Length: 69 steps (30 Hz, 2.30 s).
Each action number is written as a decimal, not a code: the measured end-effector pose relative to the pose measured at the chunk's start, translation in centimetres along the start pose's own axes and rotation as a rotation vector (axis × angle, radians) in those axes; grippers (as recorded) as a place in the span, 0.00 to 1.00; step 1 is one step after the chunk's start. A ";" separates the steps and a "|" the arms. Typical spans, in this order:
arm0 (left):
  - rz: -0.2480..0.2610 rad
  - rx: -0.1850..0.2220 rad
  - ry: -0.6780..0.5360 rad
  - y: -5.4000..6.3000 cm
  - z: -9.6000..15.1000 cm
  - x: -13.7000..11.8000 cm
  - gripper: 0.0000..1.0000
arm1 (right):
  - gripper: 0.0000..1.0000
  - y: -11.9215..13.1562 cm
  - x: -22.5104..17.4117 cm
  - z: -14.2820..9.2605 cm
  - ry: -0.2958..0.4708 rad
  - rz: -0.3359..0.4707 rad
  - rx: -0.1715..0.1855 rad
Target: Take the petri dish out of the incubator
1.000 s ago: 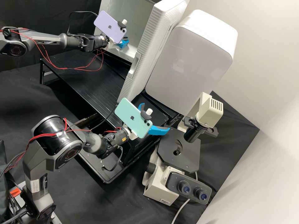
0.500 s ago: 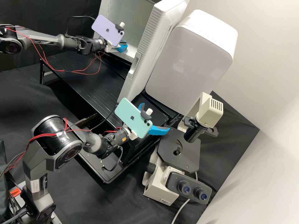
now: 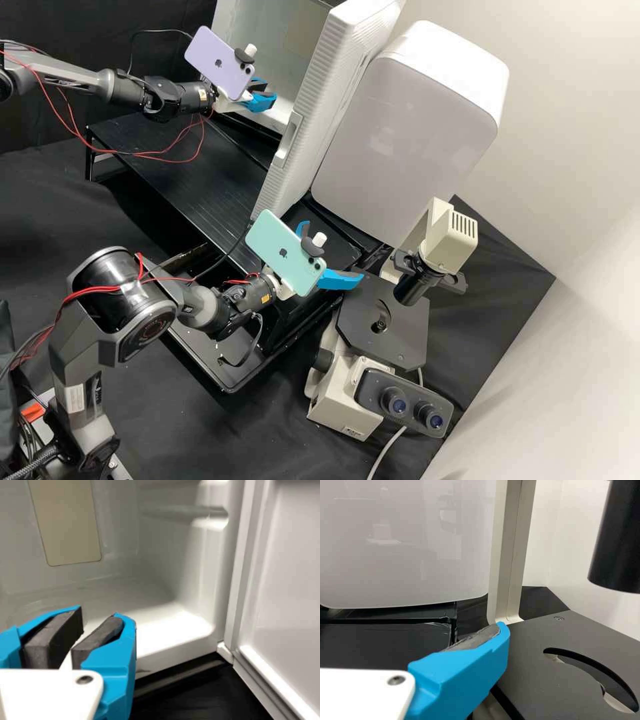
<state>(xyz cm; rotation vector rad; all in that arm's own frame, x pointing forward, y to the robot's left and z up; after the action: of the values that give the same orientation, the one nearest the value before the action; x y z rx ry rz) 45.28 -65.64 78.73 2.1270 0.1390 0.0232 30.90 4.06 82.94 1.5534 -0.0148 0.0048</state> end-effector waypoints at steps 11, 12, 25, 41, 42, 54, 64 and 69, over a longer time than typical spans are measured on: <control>-0.041 -0.064 0.077 0.0 -1.2 1.7 1.00 | 1.00 0.0 0.0 0.0 0.000 0.000 0.000; -0.052 -0.080 0.081 -0.2 -1.1 1.9 1.00 | 1.00 0.0 0.0 0.0 0.000 0.000 0.000; -0.107 -0.167 0.134 -0.4 -0.9 3.6 1.00 | 1.00 0.0 0.0 0.0 0.000 0.000 0.000; -0.108 -0.158 0.147 -0.5 -1.0 3.7 1.00 | 1.00 0.0 0.0 0.0 0.000 0.000 0.000; -0.104 -0.161 0.151 -0.4 -1.0 3.7 1.00 | 1.00 0.0 0.0 0.0 0.000 0.000 0.000; -0.082 -0.196 0.205 1.4 -0.3 5.0 1.00 | 1.00 0.0 0.0 0.0 0.000 0.000 0.000; -0.104 -0.165 0.210 1.2 0.2 6.6 1.00 | 1.00 0.0 0.0 0.0 0.000 0.000 0.000; -0.091 -0.134 0.232 1.3 0.1 7.5 1.00 | 1.00 0.0 0.0 0.0 0.000 0.000 0.000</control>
<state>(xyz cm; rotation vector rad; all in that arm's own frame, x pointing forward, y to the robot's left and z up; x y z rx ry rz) 52.81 -65.59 79.51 1.9772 0.3612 0.2196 30.90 4.06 82.94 1.5534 -0.0148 0.0048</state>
